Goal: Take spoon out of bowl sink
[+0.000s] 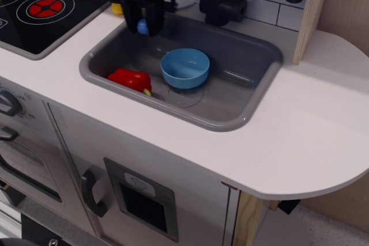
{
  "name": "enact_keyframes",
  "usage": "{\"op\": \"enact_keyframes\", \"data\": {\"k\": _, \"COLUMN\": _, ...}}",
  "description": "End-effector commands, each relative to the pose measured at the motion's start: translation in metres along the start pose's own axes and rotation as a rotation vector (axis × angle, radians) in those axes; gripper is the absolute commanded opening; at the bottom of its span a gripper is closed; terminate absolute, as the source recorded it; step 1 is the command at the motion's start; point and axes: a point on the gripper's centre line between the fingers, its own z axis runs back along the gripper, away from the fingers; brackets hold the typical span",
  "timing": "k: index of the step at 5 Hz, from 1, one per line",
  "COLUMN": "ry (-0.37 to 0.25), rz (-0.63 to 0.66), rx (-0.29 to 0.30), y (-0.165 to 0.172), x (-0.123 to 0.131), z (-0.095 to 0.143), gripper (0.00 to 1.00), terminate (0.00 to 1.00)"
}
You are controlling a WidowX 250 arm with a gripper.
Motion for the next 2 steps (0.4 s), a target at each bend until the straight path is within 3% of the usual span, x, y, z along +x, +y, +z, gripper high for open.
{"op": "enact_keyframes", "data": {"k": 1, "ry": -0.058, "rz": -0.013, "rx": 0.063, "y": 0.0166, "x": 0.0062, "z": 0.0036, "gripper": 0.0, "terminate": 0.0}}
{"op": "enact_keyframes", "data": {"k": 2, "ry": -0.058, "rz": -0.018, "rx": 0.079, "y": 0.0187, "x": 0.0012, "z": -0.0037, "gripper": 0.0, "terminate": 0.0}}
